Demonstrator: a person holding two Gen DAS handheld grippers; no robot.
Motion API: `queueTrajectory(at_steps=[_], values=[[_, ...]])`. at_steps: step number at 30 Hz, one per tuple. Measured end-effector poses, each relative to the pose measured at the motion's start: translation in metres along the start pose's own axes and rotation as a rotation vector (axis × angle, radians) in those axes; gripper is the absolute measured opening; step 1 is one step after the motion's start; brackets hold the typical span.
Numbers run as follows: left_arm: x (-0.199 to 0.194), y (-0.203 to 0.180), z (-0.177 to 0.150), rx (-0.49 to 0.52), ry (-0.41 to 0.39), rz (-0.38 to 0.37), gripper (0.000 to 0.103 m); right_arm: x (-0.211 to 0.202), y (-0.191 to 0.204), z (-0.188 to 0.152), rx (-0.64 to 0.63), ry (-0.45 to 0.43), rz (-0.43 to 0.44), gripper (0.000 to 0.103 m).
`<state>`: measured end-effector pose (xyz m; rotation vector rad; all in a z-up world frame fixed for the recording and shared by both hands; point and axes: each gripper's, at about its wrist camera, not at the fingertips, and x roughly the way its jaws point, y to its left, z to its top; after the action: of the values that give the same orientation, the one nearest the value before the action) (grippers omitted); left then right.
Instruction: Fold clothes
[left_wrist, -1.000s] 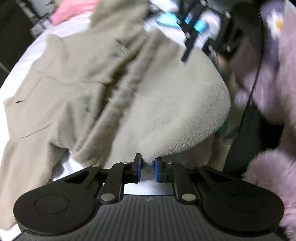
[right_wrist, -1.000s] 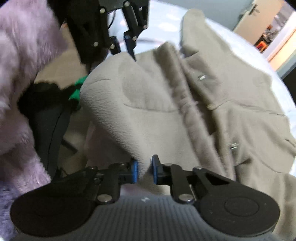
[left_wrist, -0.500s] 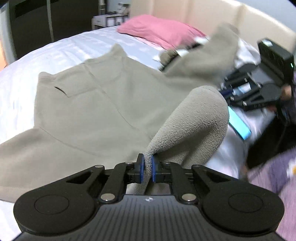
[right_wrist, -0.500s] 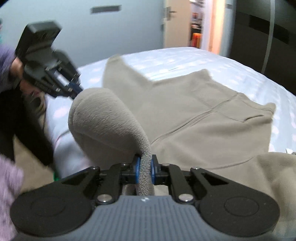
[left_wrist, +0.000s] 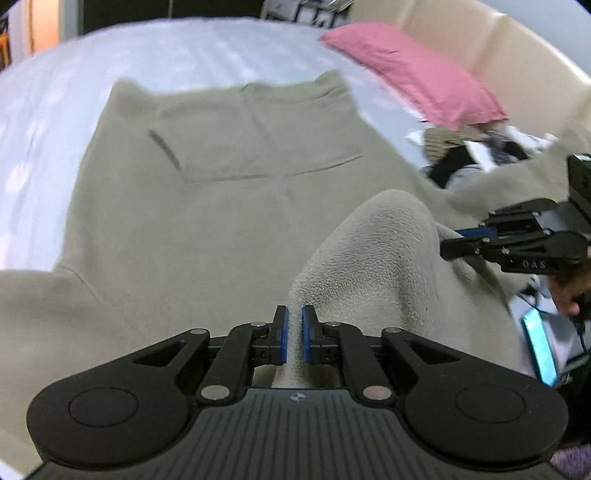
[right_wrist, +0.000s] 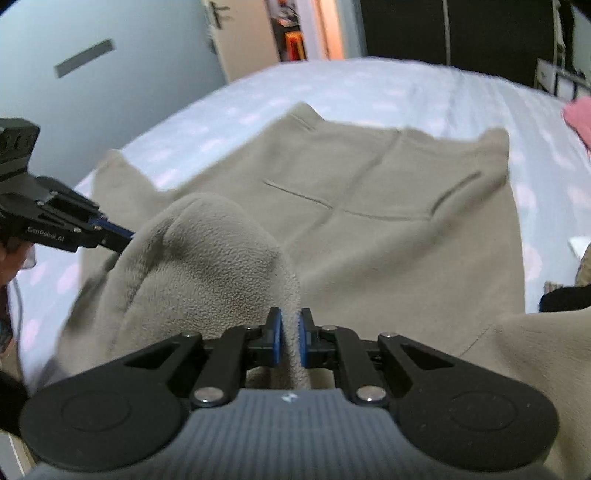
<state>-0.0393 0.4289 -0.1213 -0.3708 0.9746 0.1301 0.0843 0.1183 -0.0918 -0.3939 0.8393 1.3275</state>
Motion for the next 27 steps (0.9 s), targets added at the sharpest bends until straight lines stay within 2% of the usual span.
queueTrajectory(at_steps=[6, 8, 11, 13, 15, 18, 21, 24, 26, 27], values=[[0.045, 0.027, -0.006, -0.064, 0.056, 0.01, 0.006, 0.052, -0.03, -0.006, 0.079, 0.07, -0.03, 0.011], [0.049, 0.028, -0.011, -0.069, 0.055, 0.016, 0.007, 0.064, -0.036, -0.011, 0.112, 0.088, -0.034, 0.012], [0.038, 0.029, -0.014, -0.085, 0.035, 0.031, 0.015, 0.067, -0.038, -0.013, 0.136, 0.086, -0.056, 0.02], [0.019, 0.026, -0.017, -0.088, 0.0, 0.057, 0.018, 0.059, -0.037, -0.012, 0.138, 0.068, -0.082, 0.034], [-0.001, 0.022, -0.021, -0.09, -0.038, 0.081, 0.018, 0.038, -0.033, -0.012, 0.13, 0.033, -0.11, 0.035], [-0.033, 0.005, -0.029, -0.074, -0.115, 0.104, 0.018, 0.002, -0.023, -0.016, 0.123, -0.009, -0.15, 0.046], [-0.057, -0.02, -0.038, -0.016, -0.16, 0.158, 0.018, -0.028, -0.001, -0.024, 0.099, -0.041, -0.164, 0.059], [-0.072, -0.045, -0.051, 0.007, -0.198, 0.174, 0.018, -0.05, 0.023, -0.034, 0.089, -0.07, -0.166, 0.059], [-0.075, -0.06, -0.062, 0.02, -0.211, 0.187, 0.018, -0.059, 0.042, -0.044, 0.085, -0.082, -0.163, 0.049], [-0.075, -0.067, -0.069, 0.026, -0.211, 0.198, 0.018, -0.063, 0.052, -0.05, 0.081, -0.086, -0.161, 0.04]])
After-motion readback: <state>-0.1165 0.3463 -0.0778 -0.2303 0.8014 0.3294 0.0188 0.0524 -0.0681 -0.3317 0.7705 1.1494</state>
